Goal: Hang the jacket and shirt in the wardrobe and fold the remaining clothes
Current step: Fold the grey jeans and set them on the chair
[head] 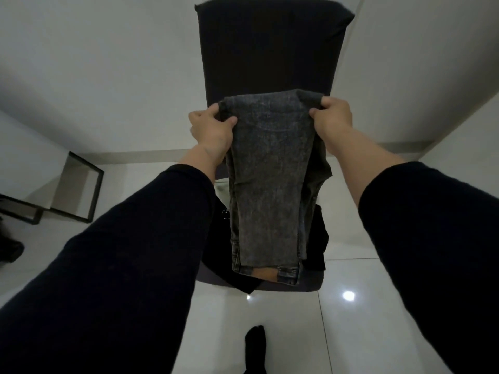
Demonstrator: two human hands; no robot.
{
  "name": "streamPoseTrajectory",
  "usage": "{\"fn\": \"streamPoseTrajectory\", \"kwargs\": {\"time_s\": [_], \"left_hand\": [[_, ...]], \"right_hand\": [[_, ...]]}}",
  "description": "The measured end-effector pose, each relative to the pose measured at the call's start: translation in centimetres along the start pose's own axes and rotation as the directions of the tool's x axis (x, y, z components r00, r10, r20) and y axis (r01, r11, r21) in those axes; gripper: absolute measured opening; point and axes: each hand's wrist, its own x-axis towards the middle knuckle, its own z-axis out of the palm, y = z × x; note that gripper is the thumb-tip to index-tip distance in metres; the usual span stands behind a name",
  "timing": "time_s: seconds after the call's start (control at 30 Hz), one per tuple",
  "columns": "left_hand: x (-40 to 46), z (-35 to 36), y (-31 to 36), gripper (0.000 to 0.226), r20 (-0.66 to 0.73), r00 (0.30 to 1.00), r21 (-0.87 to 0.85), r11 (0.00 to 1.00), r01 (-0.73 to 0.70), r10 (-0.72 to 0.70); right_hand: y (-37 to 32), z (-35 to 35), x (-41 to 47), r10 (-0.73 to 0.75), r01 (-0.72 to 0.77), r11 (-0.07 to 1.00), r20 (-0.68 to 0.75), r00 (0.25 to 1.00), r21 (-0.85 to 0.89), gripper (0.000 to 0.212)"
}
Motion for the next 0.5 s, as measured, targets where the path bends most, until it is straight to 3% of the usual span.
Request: {"fn": "streamPoseTrajectory", "kwargs": {"time_s": [0.13,0.33,0.43,0.5], "left_hand": [[1.3,1.3,-2.2,0.025,0.09,0.996,-0.08,0.997,0.006,0.001],[-0.2,2.4,-5.7,0.012,0.239,0.909,-0.285,0.87,0.402,-0.341],[-1.6,2.5,-7.8,0.043,0.247,0.874,-0.26,0.84,0.477,-0.42],[-3.1,2.4,-9.3,0.055,0.215,0.87,-0.193,0.854,0.483,-0.443]], "right_hand": [[3.6,1.5,3.0,0.081,-0.081,0.997,-0.035,0.996,-0.012,0.027],[7.0,3.0,0.7,0.132,-0.138,0.987,0.071,0.989,0.083,0.024],[9.1,3.6,-1.6,0.208,-0.216,0.972,0.088,0.974,0.09,0.031],[10.6,3.7,-3.1,0.285,-0.292,0.94,0.065,0.956,0.178,0.047]]}}
